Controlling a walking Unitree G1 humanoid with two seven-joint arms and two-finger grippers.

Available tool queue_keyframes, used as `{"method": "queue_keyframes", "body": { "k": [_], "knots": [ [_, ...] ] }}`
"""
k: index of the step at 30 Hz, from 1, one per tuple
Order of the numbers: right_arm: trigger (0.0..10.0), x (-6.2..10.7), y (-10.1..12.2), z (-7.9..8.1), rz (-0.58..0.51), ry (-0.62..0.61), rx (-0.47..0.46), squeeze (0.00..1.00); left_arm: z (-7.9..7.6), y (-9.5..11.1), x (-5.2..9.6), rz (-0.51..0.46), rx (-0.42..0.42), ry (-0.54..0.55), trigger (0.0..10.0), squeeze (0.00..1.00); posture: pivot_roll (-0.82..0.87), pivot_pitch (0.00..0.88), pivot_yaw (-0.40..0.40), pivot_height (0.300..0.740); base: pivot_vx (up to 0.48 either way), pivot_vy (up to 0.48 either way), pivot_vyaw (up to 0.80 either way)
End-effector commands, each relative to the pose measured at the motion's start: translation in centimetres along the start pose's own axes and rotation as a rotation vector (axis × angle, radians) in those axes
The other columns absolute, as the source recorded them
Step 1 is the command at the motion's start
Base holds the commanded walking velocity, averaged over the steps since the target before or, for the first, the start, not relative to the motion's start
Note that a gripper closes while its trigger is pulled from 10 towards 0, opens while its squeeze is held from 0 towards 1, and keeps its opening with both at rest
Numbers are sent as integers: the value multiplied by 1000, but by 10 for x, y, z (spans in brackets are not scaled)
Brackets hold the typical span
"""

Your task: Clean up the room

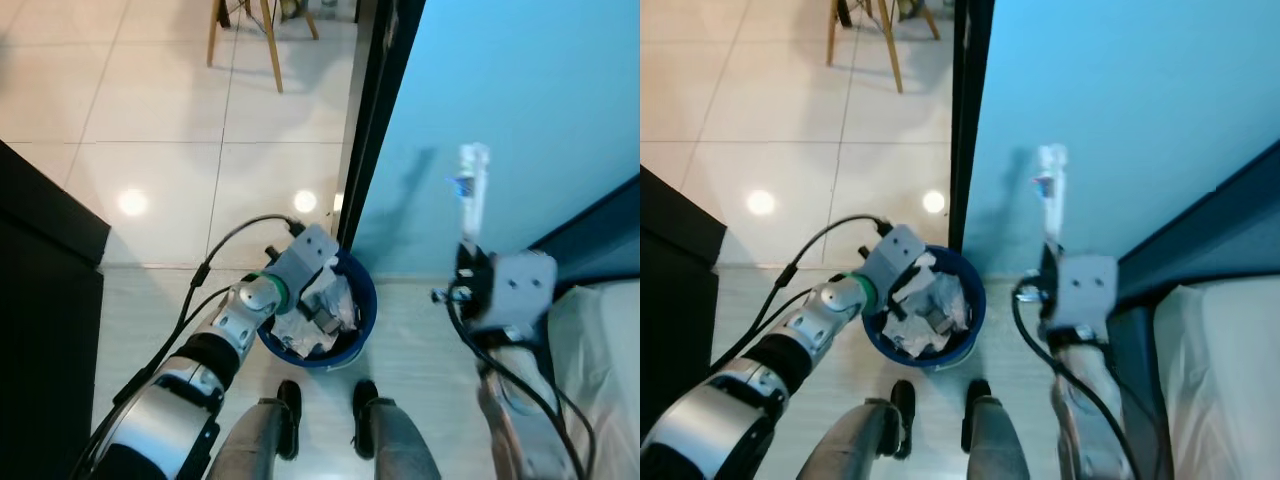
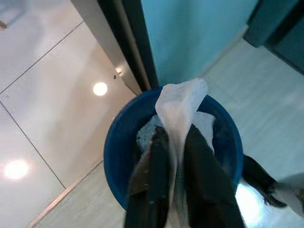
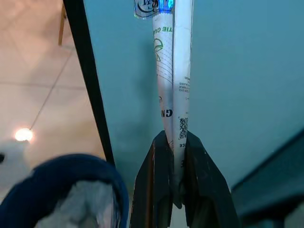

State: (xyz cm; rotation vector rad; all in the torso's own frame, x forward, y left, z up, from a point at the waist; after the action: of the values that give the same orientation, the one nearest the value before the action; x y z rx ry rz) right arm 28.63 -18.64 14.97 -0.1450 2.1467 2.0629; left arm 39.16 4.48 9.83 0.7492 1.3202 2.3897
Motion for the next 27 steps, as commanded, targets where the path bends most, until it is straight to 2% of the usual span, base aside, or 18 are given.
{"method": "queue_keyframes", "body": {
  "k": [1, 7, 8, 11, 17, 21, 23, 24, 26, 27],
  "knots": [
    [10000, 6, -2, 1, 27, -4, 1, 0, -7, -13, 2, 34, 25, -10, 10000, 1000, -216, 452, 159, 740, 0, 0, 0],
    [10000, 5, -2, 7, 47, 15, -2, 0, -5, -8, 1, -1, 61, -12, 10000, 1000, -201, 456, 147, 740, 0, 0, 0],
    [10000, 1, -1, 11, 54, 34, -7, 0, -2, -6, 2, -20, 77, -10, 10000, 0, -178, 446, 139, 740, 0, 0, 0],
    [10000, -3, -1, 15, 58, 58, -12, 0, 3, -6, 4, -39, 87, -10, 10000, 0, -163, 438, 135, 740, 0, 0, 0],
    [10000, -9, -11, 32, 118, 168, -9, 0, 24, -11, 15, -81, 91, 36, 10000, 0, -117, 415, 122, 740, 0, 0, 0],
    [10000, -16, -32, 46, 203, 302, 45, 0, 49, -21, 44, -135, 86, 116, 10000, 0, -55, 392, 95, 740, 0, 0, 0],
    [10000, -18, -46, 53, 262, 371, 70, 0, 62, -24, 67, -156, 115, 174, 10000, 0, -8, 384, 77, 740, 0, 0, 0],
    [10000, -18, -46, 53, 262, 371, 70, 0, 62, -24, 67, -156, 115, 174, 10000, 0, -8, 384, 77, 740, 0, 0, 0],
    [10000, -20, -60, 60, 316, 428, 105, 0, 72, -27, 95, -162, 144, 228, 10000, 0, 19, 385, 69, 740, 0, 0, 0],
    [10000, -20, -60, 60, 316, 428, 105, 0, 72, -27, 95, -162, 144, 228, 10000, 0, 19, 385, 69, 740, 0, 0, 0]
  ]
}}
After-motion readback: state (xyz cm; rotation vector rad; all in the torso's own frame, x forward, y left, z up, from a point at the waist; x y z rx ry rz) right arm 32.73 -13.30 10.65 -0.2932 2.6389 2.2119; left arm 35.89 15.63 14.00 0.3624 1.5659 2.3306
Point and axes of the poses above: a point about 5 cm out from each wrist's last joint towards the gripper, its own x axis pointing back from the gripper into the wrist, its own y axis along the axis of the wrist's last joint, z = x × y, the point moved 3 cm from there along -x, pointing out of the wrist towards the gripper, and after that the axes turned 6 degrees about -x, right-handed, at the moved point
